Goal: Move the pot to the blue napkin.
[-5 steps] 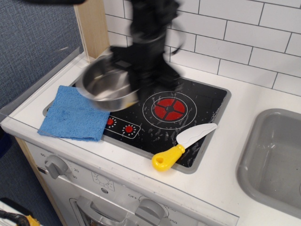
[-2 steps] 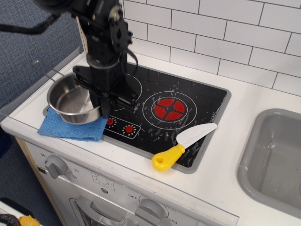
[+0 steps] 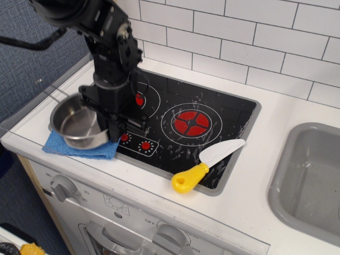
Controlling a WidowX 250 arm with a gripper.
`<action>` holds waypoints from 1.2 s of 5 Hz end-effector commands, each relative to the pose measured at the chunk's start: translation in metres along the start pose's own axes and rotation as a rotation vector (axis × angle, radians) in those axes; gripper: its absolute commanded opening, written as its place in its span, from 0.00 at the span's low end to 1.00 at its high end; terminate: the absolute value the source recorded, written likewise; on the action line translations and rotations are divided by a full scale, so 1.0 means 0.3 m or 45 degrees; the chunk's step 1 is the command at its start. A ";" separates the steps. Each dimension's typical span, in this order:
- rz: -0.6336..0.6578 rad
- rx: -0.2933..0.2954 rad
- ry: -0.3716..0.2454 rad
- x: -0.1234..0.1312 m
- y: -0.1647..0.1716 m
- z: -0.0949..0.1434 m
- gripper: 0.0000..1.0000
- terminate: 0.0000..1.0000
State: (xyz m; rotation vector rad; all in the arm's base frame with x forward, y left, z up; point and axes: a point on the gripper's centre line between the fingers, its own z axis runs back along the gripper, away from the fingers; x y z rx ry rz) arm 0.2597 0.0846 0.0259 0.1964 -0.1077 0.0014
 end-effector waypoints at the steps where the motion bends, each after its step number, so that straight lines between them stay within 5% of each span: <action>1: 0.015 -0.006 -0.039 -0.026 0.033 0.038 1.00 0.00; 3: 0.091 -0.167 -0.135 -0.064 0.065 0.138 1.00 0.00; 4: 0.112 -0.246 -0.111 -0.076 0.086 0.151 1.00 0.00; 6: 0.112 -0.246 -0.111 -0.076 0.086 0.151 1.00 0.00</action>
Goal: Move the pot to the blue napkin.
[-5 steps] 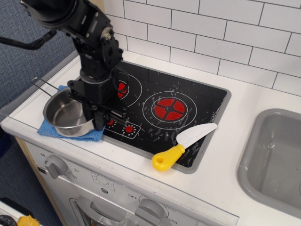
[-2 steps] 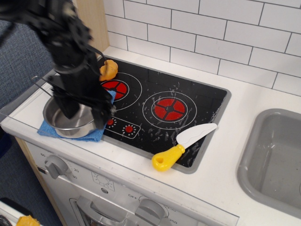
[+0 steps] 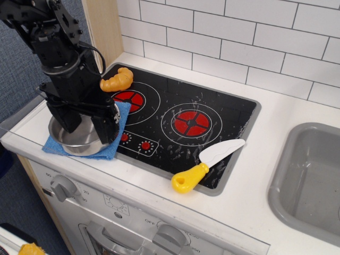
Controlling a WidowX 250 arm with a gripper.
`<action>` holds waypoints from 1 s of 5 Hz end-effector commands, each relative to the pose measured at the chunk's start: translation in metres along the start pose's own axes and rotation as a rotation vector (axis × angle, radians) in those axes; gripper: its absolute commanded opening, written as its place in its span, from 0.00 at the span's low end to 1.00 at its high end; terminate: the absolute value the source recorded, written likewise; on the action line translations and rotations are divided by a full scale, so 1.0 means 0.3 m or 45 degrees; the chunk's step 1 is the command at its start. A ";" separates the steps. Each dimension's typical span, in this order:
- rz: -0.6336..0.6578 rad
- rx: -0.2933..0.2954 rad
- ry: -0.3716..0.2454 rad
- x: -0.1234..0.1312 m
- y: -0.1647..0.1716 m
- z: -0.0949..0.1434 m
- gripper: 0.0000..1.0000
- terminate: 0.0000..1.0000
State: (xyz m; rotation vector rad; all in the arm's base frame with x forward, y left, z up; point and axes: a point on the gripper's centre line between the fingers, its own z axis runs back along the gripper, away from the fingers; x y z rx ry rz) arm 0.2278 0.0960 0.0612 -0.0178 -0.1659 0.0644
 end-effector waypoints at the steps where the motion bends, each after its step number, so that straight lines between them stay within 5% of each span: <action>1: 0.004 0.020 -0.047 0.021 0.016 0.036 1.00 0.00; 4: 0.004 0.020 -0.047 0.021 0.016 0.036 1.00 0.00; 5: 0.004 0.020 -0.047 0.021 0.016 0.036 1.00 1.00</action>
